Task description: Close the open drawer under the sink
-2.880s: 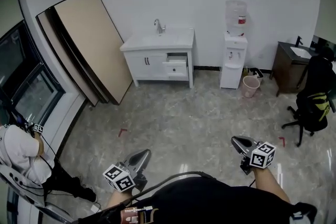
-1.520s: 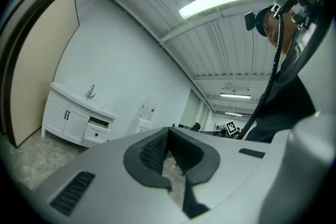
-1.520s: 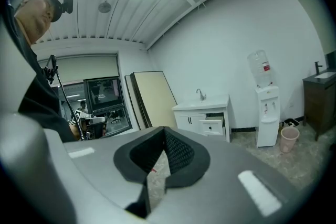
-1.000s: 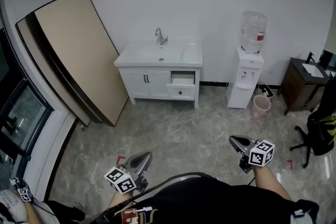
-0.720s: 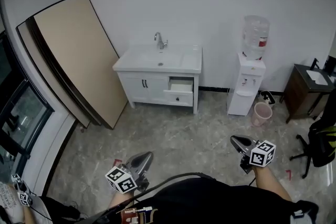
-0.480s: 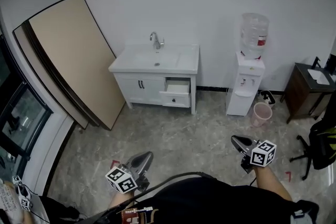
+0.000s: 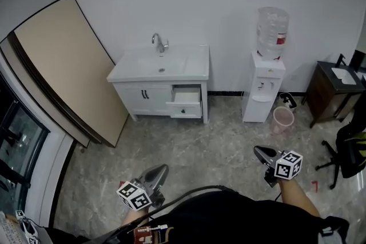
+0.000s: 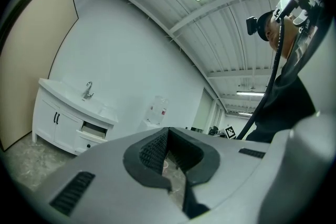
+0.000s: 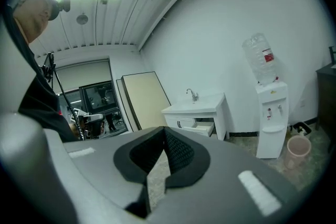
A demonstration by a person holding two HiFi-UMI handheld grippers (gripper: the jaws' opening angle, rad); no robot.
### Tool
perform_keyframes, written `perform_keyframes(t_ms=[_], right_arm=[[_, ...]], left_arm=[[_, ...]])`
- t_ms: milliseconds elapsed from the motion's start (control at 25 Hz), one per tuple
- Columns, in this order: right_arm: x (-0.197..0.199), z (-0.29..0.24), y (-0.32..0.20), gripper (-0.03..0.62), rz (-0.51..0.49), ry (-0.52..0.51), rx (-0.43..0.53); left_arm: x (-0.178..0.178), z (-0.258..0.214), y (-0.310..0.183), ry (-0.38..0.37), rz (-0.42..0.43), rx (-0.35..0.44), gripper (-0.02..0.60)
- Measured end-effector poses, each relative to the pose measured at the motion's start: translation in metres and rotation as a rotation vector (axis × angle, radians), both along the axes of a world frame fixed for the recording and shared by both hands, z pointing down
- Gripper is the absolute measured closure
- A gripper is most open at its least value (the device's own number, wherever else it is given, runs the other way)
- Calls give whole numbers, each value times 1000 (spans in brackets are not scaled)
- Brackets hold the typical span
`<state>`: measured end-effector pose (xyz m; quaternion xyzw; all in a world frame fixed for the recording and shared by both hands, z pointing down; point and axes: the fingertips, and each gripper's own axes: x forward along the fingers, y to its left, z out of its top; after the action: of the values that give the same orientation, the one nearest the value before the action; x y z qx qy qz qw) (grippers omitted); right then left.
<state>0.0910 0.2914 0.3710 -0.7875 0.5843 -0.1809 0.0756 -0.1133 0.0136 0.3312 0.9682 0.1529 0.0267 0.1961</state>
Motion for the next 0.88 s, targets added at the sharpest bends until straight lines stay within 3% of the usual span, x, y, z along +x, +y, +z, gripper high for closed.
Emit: perform_keyframes(t_ms=[400,640,880], right_arm=[[33,-36,-95,592,127,64,-11],[49,-38,-155,592,173,61,-21],[65,-26,-185,592,168,42,-60]], left_arm=[[76,-15,-121,71,152,7,581],[116,-14,-182,63,219,-7,581],[141,-1,-212,37,223,-38,581]])
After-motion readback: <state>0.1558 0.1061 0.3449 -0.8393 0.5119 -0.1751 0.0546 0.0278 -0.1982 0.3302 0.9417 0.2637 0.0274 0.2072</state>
